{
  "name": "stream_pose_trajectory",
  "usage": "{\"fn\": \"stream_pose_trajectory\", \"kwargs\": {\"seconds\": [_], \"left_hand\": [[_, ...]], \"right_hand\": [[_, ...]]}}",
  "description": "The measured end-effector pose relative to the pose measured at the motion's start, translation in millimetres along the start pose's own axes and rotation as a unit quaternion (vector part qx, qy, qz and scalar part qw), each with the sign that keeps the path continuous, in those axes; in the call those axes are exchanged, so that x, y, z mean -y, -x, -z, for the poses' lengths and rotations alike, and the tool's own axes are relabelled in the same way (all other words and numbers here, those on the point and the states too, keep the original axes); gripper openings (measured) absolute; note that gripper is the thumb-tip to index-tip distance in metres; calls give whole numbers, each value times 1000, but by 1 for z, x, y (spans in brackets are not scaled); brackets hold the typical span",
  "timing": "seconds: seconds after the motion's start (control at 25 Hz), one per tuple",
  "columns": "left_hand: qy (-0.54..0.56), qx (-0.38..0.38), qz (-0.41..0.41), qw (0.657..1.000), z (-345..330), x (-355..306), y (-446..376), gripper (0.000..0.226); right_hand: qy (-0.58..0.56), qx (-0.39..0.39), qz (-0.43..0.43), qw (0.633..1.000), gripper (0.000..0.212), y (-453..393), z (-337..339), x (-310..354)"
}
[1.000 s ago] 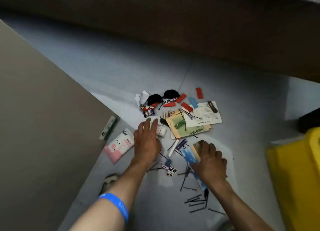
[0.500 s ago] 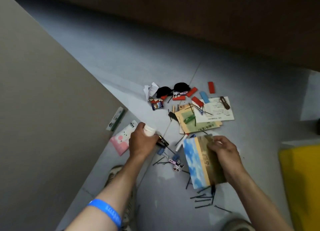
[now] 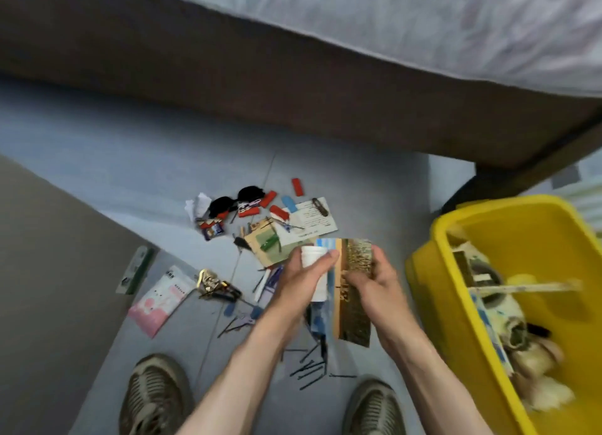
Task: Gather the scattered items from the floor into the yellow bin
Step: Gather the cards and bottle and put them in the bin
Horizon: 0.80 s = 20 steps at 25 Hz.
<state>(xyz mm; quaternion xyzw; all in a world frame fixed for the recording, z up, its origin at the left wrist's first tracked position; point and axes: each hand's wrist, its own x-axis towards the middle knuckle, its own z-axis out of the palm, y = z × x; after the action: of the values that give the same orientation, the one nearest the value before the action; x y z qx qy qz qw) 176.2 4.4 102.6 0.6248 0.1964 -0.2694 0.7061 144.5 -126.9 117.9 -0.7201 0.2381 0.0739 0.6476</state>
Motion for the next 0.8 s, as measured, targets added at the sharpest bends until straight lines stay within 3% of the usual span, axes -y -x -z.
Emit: {"fn": "stream_pose_trajectory", "kwargs": {"seconds": [0.12, 0.2, 0.28, 0.36, 0.44, 0.56, 0.8], "left_hand": [[39, 111, -30, 993, -90, -31, 25, 33], [-18, 163, -80, 983, -138, -38, 34, 39], [-70, 199, -78, 975, -184, -42, 39, 46], [-127, 211, -75, 966, -204, -42, 37, 54], [-173, 189, -91, 962, -199, -43, 39, 56], [-131, 111, -121, 978, -159, -37, 31, 53], [-136, -98, -147, 975, -26, -12, 1, 33]], "right_hand": [[57, -232, 101, 966, 32, 33, 66, 24], [99, -342, 113, 928, 44, 46, 109, 37], [122, -416, 112, 894, 55, 51, 148, 45], [164, -440, 118, 875, 66, 49, 164, 50], [229, -423, 137, 866, 73, 44, 168, 52], [285, -354, 205, 867, 68, 32, 140, 45], [297, -93, 214, 926, 41, -2, 30, 8]]}}
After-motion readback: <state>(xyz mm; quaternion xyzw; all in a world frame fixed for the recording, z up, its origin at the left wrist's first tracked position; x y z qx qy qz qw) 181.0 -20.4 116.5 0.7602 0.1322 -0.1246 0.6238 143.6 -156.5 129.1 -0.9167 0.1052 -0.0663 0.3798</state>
